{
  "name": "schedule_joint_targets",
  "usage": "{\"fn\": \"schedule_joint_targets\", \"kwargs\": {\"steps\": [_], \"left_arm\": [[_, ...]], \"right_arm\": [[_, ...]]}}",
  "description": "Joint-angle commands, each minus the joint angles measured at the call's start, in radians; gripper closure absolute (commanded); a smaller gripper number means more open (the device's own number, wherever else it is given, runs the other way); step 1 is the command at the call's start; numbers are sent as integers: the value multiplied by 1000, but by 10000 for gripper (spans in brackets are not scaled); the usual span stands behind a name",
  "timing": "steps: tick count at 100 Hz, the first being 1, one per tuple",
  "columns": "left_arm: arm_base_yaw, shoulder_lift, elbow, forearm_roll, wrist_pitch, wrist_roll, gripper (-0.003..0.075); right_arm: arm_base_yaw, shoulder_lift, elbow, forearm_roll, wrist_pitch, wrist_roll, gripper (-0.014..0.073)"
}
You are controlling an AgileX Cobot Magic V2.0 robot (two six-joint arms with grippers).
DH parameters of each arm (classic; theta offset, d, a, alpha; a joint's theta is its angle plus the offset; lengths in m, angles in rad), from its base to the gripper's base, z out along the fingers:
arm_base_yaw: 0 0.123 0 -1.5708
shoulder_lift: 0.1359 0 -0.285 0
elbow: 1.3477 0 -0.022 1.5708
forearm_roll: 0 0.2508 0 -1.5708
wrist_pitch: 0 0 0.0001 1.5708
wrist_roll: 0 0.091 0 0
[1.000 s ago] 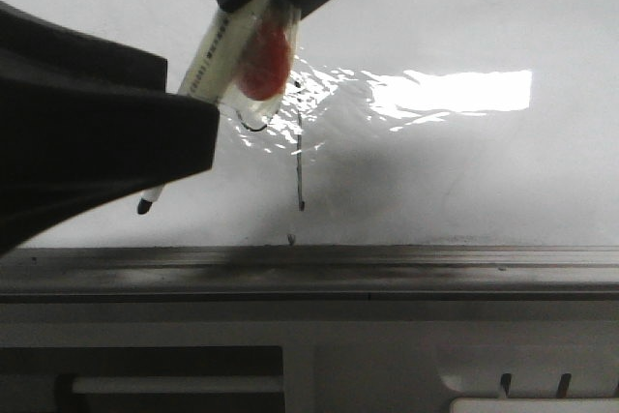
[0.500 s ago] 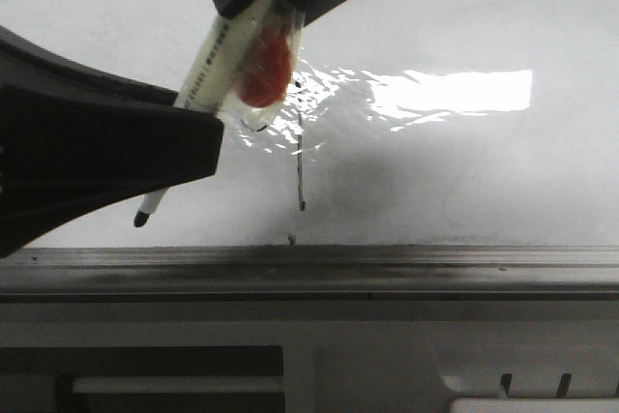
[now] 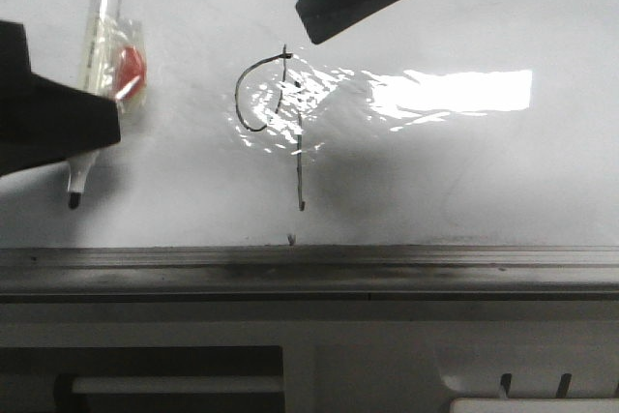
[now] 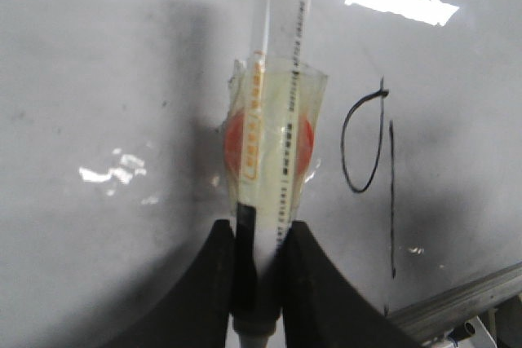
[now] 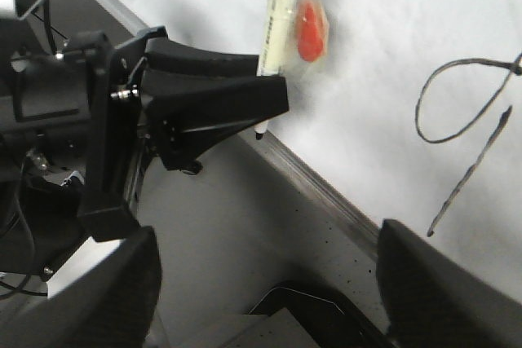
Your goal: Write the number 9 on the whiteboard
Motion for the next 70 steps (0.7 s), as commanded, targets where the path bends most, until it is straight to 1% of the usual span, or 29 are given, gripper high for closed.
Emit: {"fn": "schedule_joint_targets", "kwargs": {"steps": [1,11,21,32,38,70], "left_arm": [[-7,0,-32,-21,-33,-10,741],[-7,16,-38,-23,-35,-10,741],[-7,29,-54,-23,3,-14,741],[-7,28,-57,-23,26,-91,741],[-7,28,-57,-23,26,-108,741],[-7,28,-57,-23,71,-116,740]], "right_arm": [[0,-19,-31,18,-45,-9,111],[0,-19,-31,18,-48,-9,111],[0,-19,-31,18,-48,-9,111],[0,-19,-31,18,-31,-9,111],[0,-19,-31,18,-28,-9,111],[0,-19,-31,18,-18,-9,111]]}}
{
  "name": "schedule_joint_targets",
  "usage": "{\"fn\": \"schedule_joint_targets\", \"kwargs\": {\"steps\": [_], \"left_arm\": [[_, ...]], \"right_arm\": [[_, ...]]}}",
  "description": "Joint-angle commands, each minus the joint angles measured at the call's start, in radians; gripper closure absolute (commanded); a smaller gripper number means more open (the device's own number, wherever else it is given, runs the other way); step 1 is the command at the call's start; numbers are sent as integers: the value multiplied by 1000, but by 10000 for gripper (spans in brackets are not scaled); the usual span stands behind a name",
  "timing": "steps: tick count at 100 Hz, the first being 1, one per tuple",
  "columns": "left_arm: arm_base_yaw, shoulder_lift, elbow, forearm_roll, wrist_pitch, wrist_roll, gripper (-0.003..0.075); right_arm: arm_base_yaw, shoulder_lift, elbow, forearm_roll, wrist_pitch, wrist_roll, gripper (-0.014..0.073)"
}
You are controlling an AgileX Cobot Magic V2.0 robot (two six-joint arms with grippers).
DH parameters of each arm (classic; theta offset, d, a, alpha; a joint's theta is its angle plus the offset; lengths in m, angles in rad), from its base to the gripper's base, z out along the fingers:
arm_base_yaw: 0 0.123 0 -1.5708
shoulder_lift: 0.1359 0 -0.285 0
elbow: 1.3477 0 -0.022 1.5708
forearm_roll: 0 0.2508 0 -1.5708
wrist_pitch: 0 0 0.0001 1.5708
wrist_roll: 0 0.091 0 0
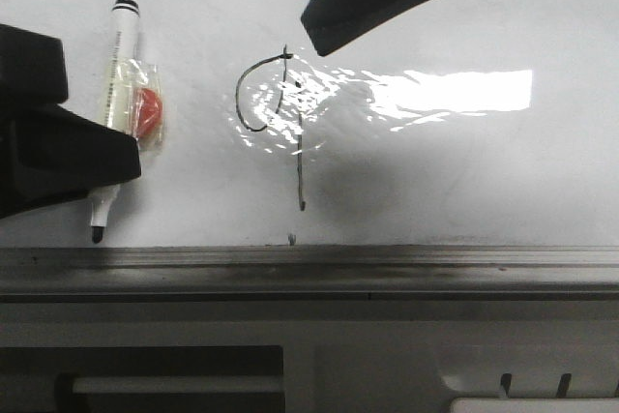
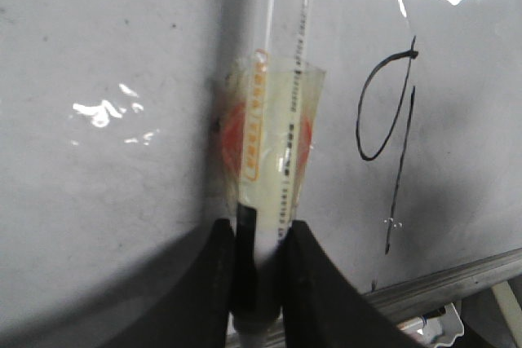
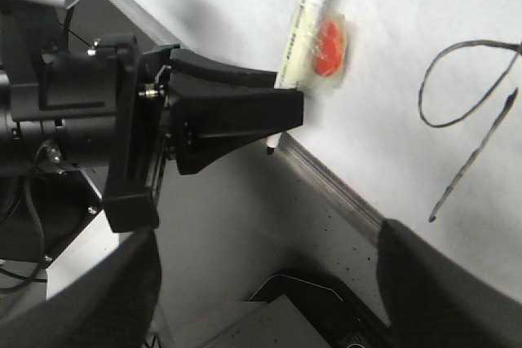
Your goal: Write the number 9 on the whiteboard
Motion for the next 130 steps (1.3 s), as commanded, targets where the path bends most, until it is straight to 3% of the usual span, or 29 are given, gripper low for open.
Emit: {"fn": "schedule_joint_targets", "kwargs": {"steps": [1,14,34,45,72,82,96,119,130], "left_arm": [[-7,-7,-25,1,-21,-16,740],[-7,-7,-25,1,-21,-16,714],[-7,-7,-25,3,-21,-42,429],[-7,-7,-25,4,-21,-42,360],[-7,-30,-25,4,-21,-42,360],[-7,-71,-25,6,-2,-36,361],[-7,-160,-18,45,21,-31,361],[-7,-341,34,83,69,-31,393],[-7,-439,80,158,71,-31,581]], "right_arm": [[0,-19,-31,18,-46,-9,111],[0,-17,-31,18,-46,-9,111],[0,-17,-31,18,-46,-9,111],[0,-17,-31,18,-46,-9,111],[0,-17,-31,-28,-43,-9,146],[0,-21,-31,-45,-29,-9,320],[0,-51,-29,-69,-33,-9,665],[0,-203,84,-128,-195,-17,663],[0,-318,220,-169,-333,-17,663]]}}
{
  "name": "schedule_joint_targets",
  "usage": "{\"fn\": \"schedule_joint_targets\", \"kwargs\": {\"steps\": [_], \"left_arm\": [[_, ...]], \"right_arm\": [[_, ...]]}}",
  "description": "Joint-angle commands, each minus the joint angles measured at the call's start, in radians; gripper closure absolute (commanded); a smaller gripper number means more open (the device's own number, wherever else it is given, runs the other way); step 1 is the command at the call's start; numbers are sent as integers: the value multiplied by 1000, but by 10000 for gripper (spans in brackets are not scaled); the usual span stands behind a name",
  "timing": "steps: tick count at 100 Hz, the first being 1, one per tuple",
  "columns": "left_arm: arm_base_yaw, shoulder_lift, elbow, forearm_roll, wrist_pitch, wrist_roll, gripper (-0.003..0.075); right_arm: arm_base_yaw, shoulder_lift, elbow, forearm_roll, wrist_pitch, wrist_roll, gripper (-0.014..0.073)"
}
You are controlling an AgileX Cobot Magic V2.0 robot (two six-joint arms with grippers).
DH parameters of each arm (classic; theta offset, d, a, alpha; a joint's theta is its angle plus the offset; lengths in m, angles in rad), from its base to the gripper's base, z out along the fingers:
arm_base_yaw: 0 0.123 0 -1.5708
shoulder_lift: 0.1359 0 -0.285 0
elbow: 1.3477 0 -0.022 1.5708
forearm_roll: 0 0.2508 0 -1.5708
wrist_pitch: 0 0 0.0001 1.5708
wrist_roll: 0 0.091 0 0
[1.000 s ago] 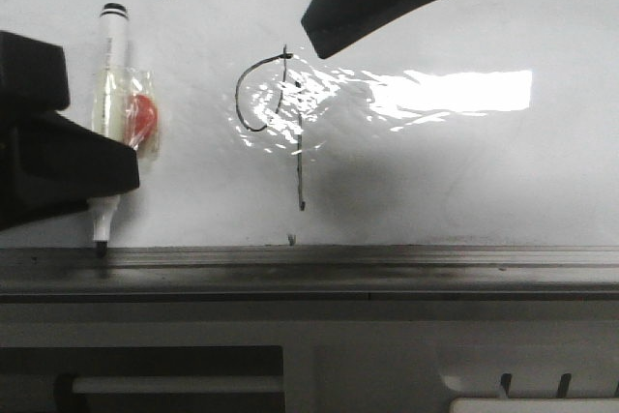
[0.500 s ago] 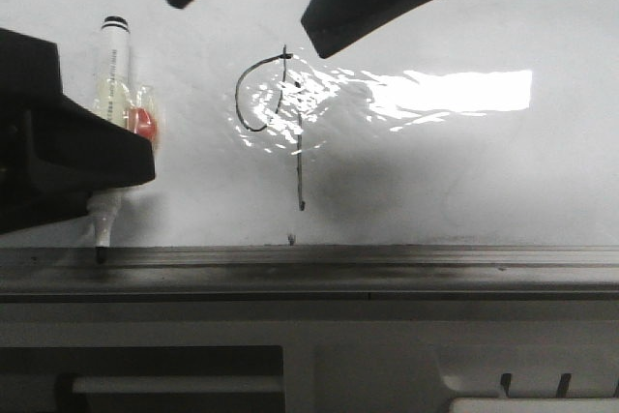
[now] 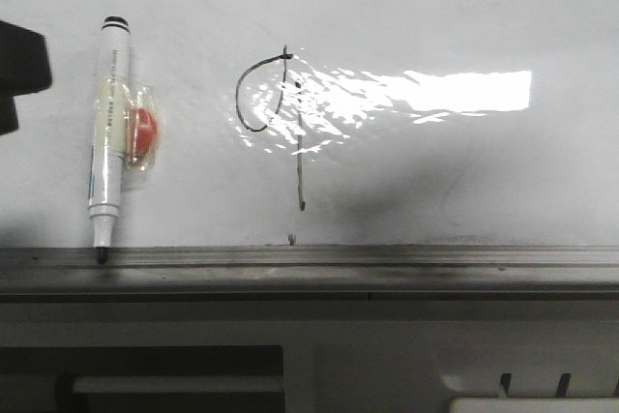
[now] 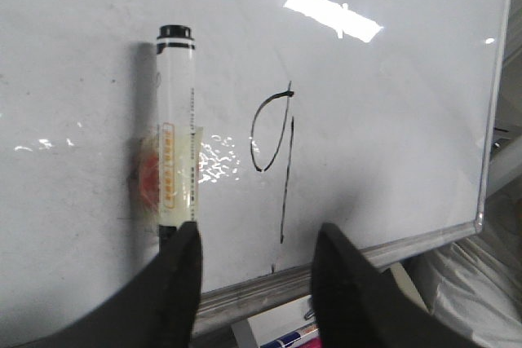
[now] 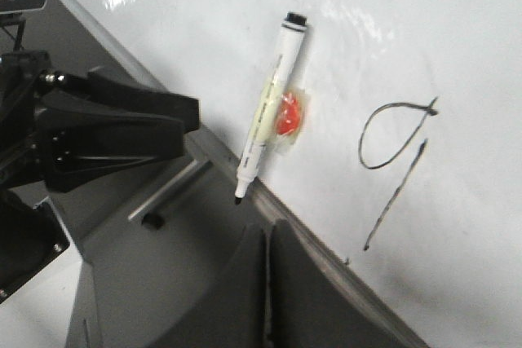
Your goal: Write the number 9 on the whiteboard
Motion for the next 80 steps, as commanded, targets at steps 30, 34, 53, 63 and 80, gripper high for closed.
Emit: {"fn": "schedule_joint_targets", "kwargs": {"steps": [30,34,53,63,80], "left_arm": [[-4,-293,139,144,-53,1,740],[-4,-309,159,161,-53,1,740],[-4,-345,227,161,-51,1,740],[-4,-343,242,161,-47,1,740],[-4,-343,250,161,-37,1,740]], "right_arm": [[0,-465,504,-49,-409,-15,663],[0,-510,545,-49,-414,-15,663],[0,-709,688,-49,-414,-15,663],[0,-761,730,-47,-414,-15,663],[0,-769,771,-47,-417,-15,663]]}}
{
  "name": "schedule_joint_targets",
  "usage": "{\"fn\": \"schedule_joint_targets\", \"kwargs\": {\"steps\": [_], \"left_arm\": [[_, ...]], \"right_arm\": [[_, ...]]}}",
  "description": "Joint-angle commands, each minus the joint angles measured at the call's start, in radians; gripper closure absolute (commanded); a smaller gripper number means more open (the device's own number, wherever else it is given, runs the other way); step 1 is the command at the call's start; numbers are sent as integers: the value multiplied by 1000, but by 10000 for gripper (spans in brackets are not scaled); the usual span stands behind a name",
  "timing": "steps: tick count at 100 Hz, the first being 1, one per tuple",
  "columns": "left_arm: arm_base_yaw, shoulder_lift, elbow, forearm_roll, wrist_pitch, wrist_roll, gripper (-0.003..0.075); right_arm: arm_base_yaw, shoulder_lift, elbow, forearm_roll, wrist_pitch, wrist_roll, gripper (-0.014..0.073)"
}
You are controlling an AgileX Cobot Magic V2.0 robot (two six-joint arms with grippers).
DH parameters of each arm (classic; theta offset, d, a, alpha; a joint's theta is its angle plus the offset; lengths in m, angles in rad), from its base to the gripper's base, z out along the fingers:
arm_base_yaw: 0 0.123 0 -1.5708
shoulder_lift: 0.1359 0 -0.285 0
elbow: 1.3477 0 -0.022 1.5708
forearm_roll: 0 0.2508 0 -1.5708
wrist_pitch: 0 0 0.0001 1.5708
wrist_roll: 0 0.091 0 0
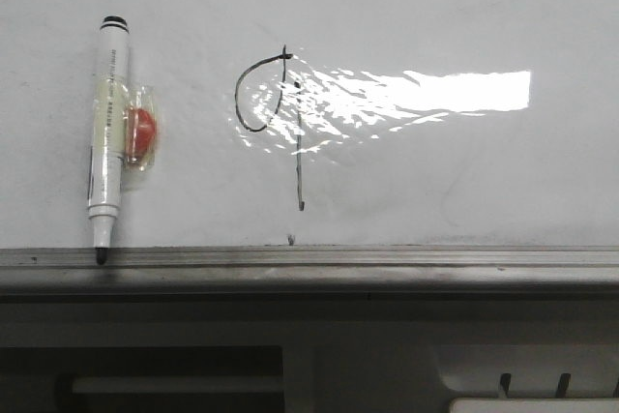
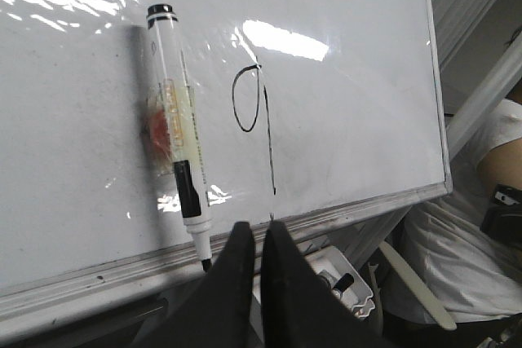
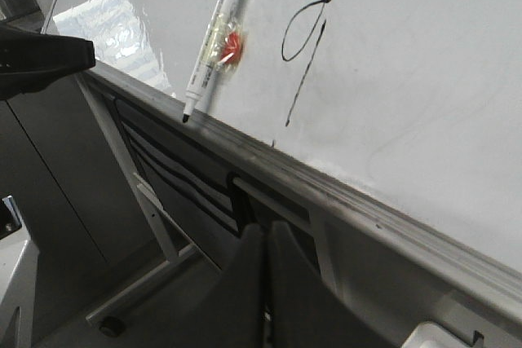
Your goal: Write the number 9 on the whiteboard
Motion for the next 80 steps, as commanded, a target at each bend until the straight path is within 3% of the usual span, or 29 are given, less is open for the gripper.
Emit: {"fn": "schedule_joint_targets", "kwargs": {"steps": [1,46,61,80], "left_arm": [[-4,4,40,8,-69,-1,740],[-4,4,40,8,-69,-1,740],[0,-2,40,153,-66,-1,741],[144,-66,40,190,54,-1,740]], "right_arm": [[0,8,-12,-7,-86,-15,663],[0,8,11,-7,-80,-15,663],[0,8,11,-7,-80,-15,663],[0,8,11,-7,-80,-15,663]]}}
